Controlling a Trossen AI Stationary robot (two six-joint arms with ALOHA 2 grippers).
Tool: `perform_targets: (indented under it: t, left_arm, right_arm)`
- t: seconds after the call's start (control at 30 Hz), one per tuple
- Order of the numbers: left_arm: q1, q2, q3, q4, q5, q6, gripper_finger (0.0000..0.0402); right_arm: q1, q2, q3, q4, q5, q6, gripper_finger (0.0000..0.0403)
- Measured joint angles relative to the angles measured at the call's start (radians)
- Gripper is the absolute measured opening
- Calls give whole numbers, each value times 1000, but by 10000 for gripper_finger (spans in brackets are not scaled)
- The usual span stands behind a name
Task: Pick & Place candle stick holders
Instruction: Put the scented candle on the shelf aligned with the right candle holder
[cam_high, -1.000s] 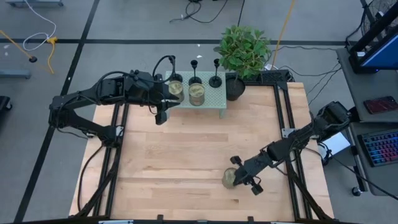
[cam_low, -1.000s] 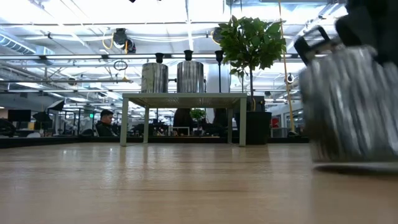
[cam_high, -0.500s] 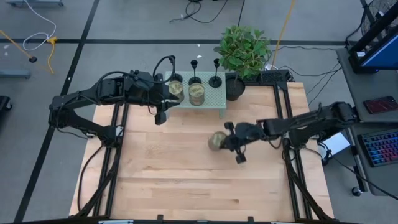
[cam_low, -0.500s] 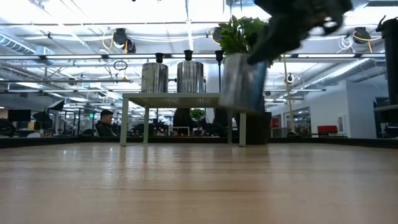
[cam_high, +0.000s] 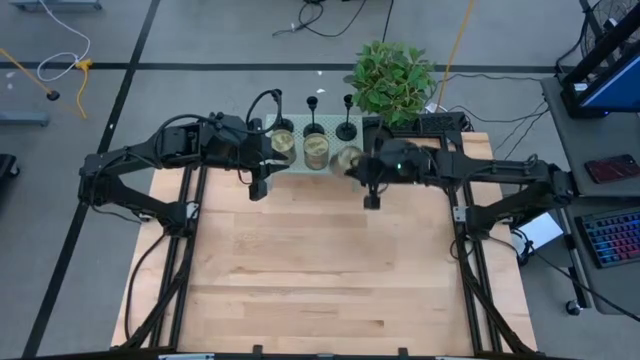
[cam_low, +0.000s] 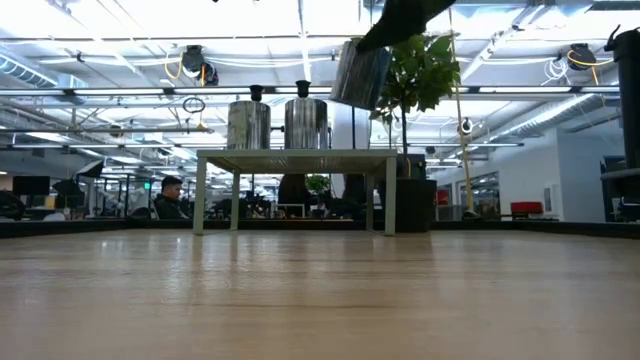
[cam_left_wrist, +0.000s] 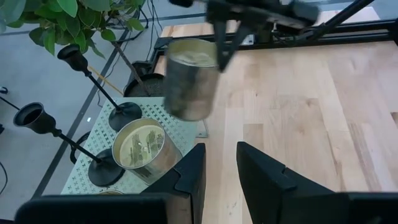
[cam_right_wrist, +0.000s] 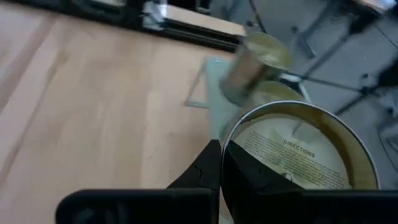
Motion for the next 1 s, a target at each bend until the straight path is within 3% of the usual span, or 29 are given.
perform_targets:
  t: [0.17,0.47,1.0]
  left_arm:
    - [0,0,0,0,0,-6,97]
    - [0,0,0,0,0,-9,97]
    - [0,0,0,0,0,-10,97]
  right_arm:
    - [-74,13,0,-25,-4,20,7]
    - [-146,121,-2,-7,-106,12,8]
    - [-210,124,0,-1,-112,-5,9]
